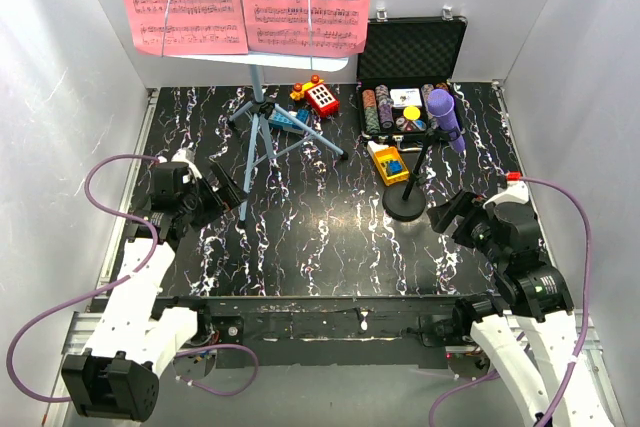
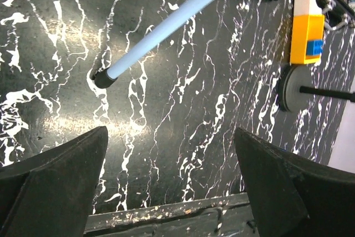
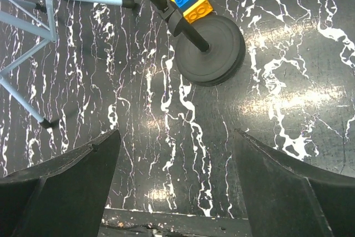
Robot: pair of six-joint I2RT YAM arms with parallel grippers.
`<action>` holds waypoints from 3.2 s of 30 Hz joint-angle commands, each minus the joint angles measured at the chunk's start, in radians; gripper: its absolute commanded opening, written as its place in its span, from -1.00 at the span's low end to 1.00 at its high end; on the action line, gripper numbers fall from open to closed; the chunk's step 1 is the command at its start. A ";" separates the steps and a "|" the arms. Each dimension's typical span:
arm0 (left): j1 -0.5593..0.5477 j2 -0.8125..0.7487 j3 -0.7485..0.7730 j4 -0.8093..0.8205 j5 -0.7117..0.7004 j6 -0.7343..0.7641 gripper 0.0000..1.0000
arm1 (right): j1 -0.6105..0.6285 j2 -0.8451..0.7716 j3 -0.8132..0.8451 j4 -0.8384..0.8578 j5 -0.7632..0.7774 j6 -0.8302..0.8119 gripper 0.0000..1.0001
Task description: Pack up the instrument practice props
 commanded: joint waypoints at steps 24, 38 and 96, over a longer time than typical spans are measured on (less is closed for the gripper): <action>-0.457 -0.097 0.037 0.305 0.323 0.241 0.92 | 0.085 0.055 0.067 0.060 -0.084 -0.169 0.74; -0.905 0.329 0.016 1.050 -0.127 0.493 0.76 | 0.093 0.027 0.093 0.023 -0.144 -0.195 0.70; -0.805 1.178 0.738 1.305 0.253 0.628 -0.24 | 0.127 -0.243 0.038 0.014 -0.298 -0.178 0.66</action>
